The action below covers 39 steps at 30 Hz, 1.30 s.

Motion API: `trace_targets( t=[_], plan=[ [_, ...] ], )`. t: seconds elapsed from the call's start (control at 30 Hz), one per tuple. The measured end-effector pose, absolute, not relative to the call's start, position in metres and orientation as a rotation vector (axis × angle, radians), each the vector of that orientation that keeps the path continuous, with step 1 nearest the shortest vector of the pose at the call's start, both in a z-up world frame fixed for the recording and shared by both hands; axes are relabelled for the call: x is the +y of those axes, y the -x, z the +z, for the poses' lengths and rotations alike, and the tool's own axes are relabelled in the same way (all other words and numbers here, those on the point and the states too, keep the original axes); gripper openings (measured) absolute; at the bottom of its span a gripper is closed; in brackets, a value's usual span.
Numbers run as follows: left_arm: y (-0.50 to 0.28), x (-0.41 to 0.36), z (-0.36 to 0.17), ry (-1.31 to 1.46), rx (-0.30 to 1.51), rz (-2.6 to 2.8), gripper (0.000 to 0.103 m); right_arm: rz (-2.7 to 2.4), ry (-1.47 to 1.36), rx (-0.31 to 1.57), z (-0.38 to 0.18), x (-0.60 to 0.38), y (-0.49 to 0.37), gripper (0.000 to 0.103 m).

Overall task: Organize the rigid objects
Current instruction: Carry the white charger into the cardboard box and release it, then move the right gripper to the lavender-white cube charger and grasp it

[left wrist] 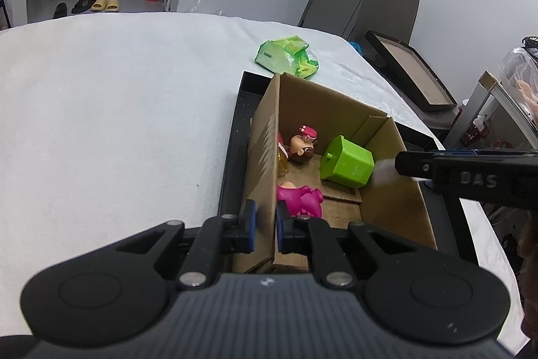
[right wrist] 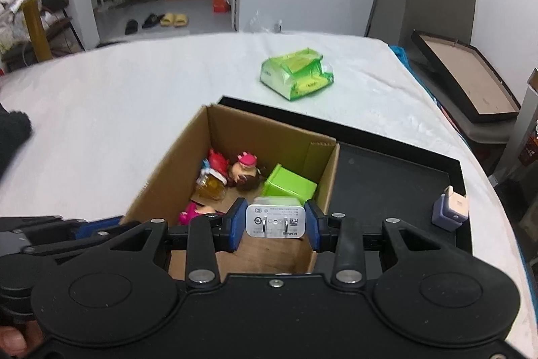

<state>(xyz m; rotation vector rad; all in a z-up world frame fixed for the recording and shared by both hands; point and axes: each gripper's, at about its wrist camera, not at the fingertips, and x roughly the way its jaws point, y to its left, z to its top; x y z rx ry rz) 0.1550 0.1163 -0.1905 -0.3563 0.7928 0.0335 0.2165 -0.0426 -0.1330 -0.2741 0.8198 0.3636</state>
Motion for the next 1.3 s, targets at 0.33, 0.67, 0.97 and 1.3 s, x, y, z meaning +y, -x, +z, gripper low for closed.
trace_targets(
  t=[0.33, 0.67, 0.97, 1.3],
  plan=[
    [-0.153, 0.113, -0.188, 0.332, 0.786, 0.02, 0.011, 0.302, 0.273, 0.753, -0.118, -0.076, -0.201, 0.064],
    [-0.151, 0.109, -0.181, 0.294, 0.8, 0.044, 0.014, 0.228, 0.198, 0.759, -0.132, -0.131, -0.202, 0.067],
    [-0.16, 0.098, -0.176, 0.213, 0.86, 0.078, 0.019, 0.19, 0.137, 0.744, -0.148, -0.17, -0.206, 0.081],
    [-0.17, 0.087, -0.171, 0.141, 0.882, 0.161, 0.039, 0.164, 0.079, 0.717, -0.17, -0.194, -0.22, 0.085]
  ],
)
